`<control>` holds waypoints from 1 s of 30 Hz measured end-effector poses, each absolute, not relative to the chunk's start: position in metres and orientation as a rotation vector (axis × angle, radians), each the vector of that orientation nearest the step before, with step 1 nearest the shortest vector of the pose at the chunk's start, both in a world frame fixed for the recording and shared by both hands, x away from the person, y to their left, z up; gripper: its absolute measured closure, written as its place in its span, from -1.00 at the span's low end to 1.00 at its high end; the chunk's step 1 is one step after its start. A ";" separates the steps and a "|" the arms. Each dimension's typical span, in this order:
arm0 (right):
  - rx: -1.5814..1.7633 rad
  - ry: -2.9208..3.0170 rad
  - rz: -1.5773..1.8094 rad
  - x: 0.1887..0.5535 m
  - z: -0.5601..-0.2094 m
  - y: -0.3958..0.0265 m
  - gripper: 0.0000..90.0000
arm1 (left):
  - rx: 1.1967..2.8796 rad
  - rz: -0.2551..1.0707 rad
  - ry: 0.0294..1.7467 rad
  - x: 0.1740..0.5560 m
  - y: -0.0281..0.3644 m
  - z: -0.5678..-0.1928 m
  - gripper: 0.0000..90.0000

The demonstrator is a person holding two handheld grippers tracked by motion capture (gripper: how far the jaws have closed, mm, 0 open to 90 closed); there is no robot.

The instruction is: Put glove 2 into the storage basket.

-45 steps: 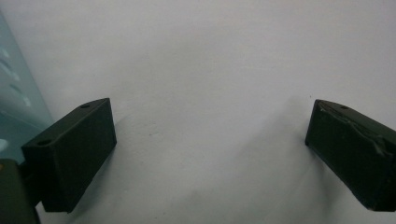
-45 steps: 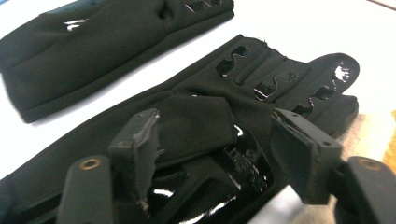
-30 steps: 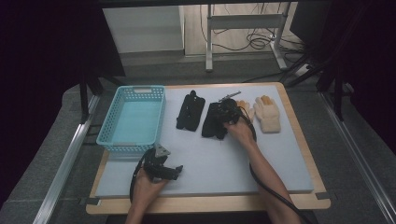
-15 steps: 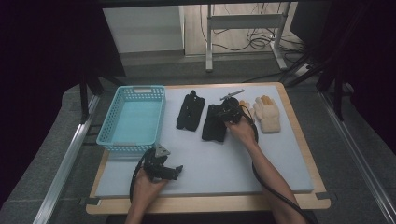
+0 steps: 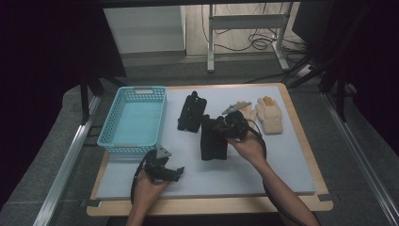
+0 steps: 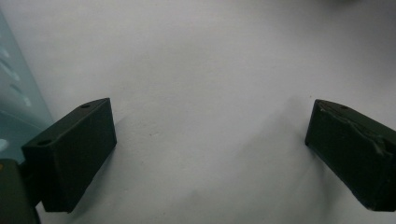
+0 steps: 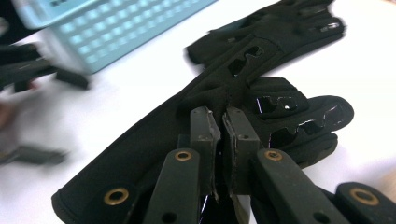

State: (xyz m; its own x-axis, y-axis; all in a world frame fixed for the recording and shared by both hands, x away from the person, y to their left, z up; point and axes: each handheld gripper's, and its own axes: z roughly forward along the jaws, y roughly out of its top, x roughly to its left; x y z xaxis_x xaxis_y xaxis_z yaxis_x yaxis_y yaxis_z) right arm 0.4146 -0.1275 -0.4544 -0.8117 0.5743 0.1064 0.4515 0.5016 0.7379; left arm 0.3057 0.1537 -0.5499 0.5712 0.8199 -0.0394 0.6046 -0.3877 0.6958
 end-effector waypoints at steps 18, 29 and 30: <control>0.964 2.581 1.139 0.388 -0.490 -0.143 0.10 | 2.126 0.409 1.135 0.306 0.154 -0.550 -0.95; 0.947 2.593 1.103 0.420 -0.495 -0.135 0.33 | 2.125 0.409 1.135 0.305 0.154 -0.550 -0.94; 0.943 2.593 1.101 0.422 -0.495 -0.134 0.34 | 2.125 0.409 1.135 0.305 0.154 -0.550 -0.94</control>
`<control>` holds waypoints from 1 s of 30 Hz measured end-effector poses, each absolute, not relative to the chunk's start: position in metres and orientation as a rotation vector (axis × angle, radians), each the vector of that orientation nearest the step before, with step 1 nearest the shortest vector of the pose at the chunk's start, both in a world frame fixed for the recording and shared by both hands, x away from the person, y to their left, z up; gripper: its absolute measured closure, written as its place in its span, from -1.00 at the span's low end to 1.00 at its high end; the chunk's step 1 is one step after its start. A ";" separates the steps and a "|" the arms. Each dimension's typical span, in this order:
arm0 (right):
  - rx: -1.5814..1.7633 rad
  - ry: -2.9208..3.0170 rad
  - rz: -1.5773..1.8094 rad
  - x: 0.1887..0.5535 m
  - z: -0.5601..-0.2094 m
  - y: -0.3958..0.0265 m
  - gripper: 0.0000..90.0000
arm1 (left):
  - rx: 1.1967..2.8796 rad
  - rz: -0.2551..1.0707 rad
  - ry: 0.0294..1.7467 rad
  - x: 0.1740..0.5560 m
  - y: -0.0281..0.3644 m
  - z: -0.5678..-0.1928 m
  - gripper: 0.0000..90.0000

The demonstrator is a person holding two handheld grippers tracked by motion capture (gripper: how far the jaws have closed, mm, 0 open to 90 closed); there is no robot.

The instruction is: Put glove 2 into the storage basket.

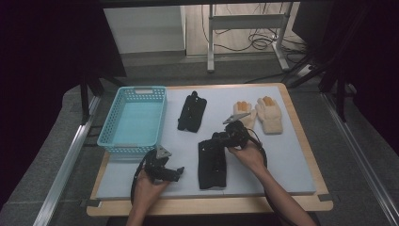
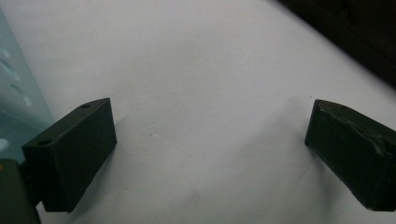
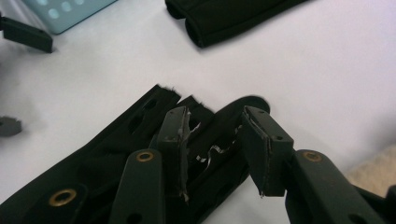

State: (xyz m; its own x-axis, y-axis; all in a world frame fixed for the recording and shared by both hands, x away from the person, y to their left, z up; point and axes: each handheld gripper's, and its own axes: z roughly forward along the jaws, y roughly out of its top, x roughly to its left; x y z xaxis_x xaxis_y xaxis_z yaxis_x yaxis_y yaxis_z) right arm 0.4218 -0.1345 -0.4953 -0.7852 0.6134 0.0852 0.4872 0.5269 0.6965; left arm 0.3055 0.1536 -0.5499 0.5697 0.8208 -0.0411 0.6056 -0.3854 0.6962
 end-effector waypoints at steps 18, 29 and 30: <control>0.947 2.563 1.061 0.471 -0.494 -0.104 0.59 | 2.129 0.409 1.132 0.306 0.154 -0.550 -0.94; 0.990 2.546 1.070 0.506 -0.497 -0.076 0.65 | 2.126 0.407 1.133 0.306 0.154 -0.550 -0.94; 0.999 2.542 1.070 0.509 -0.497 -0.075 0.64 | 2.126 0.407 1.133 0.306 0.154 -0.550 -0.94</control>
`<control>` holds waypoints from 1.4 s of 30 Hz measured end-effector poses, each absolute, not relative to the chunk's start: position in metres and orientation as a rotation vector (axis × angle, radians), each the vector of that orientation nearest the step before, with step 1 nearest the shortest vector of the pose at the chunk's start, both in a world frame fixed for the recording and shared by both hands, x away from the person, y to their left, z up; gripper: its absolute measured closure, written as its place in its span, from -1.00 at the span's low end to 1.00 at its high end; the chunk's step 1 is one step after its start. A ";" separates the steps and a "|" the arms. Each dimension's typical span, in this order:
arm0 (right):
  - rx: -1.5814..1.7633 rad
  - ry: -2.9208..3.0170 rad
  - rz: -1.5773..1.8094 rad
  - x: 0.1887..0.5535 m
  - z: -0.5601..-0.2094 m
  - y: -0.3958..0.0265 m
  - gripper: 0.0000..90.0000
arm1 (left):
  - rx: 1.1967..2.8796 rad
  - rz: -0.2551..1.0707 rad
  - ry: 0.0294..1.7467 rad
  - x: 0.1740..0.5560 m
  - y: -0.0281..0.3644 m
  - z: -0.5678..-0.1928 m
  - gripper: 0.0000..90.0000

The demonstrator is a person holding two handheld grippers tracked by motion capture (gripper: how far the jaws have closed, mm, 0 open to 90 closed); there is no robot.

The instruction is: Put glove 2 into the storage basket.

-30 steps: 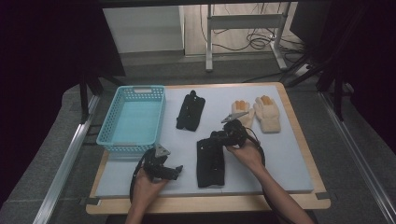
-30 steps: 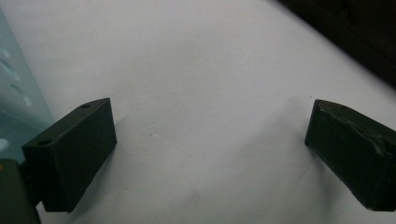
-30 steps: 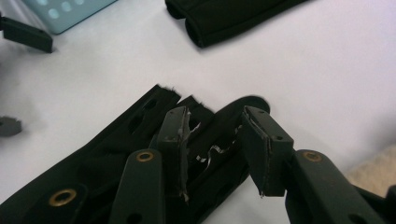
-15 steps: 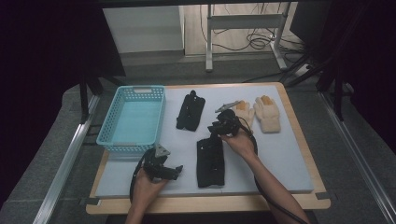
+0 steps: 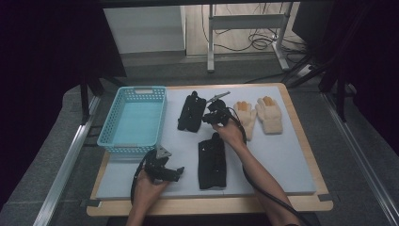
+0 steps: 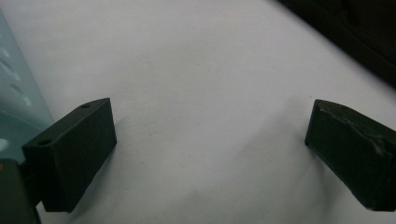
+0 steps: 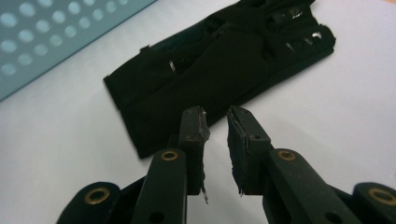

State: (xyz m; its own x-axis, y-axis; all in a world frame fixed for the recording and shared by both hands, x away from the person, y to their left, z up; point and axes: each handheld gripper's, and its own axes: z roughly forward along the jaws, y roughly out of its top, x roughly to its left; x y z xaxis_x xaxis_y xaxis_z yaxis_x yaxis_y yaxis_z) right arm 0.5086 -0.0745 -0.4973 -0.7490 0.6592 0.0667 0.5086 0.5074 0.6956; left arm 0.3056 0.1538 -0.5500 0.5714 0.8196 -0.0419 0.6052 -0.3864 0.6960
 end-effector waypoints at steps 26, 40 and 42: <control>1.146 2.517 1.006 0.534 -0.525 -0.049 0.85 | 2.124 0.409 1.133 0.306 0.154 -0.550 -0.94; 1.133 2.521 1.199 0.521 -0.491 -0.068 0.92 | 2.128 0.408 1.132 0.306 0.154 -0.550 -0.95; 1.117 2.519 1.219 0.516 -0.484 -0.071 0.92 | 2.129 0.408 1.132 0.306 0.154 -0.550 -0.94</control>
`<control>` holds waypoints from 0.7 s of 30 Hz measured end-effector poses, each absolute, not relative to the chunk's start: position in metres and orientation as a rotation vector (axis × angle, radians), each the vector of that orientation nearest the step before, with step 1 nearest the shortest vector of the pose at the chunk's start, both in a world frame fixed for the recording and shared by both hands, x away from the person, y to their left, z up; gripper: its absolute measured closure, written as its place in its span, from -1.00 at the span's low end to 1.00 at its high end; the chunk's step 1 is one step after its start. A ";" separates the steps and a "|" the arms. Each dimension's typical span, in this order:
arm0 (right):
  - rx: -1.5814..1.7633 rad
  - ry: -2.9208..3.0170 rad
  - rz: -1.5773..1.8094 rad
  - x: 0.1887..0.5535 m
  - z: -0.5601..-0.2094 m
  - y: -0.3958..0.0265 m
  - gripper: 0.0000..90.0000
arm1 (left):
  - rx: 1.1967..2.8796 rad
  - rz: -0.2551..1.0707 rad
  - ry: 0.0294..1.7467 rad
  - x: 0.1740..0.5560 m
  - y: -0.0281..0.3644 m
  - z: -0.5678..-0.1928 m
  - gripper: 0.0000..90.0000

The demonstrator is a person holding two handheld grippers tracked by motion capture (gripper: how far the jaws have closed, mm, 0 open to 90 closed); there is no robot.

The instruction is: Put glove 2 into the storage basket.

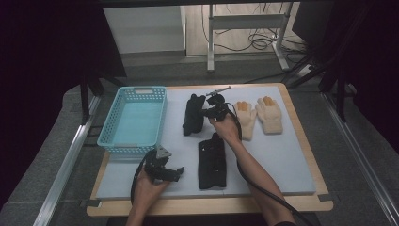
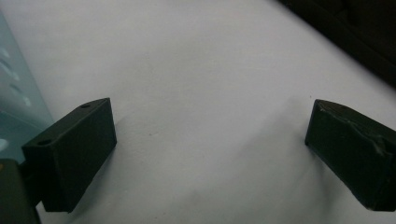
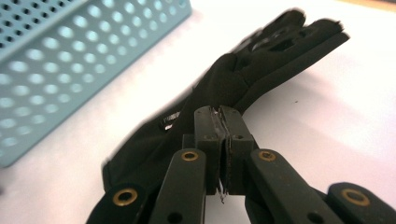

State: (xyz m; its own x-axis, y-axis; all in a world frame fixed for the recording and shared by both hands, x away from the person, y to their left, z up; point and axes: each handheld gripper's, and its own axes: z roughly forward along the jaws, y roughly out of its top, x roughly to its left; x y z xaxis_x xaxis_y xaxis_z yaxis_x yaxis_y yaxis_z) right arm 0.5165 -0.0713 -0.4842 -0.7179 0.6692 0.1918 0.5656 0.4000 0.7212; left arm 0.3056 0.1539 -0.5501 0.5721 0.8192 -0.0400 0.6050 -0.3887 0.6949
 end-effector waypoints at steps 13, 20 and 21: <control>1.031 2.499 1.312 0.481 -0.442 -0.100 0.92 | 2.128 0.410 1.131 0.306 0.154 -0.550 -0.94; 0.985 2.487 1.354 0.454 -0.421 -0.119 0.92 | 2.130 0.409 1.131 0.306 0.154 -0.550 -0.95; 0.980 2.488 1.354 0.449 -0.419 -0.122 0.92 | 2.128 0.408 1.132 0.306 0.154 -0.550 -0.95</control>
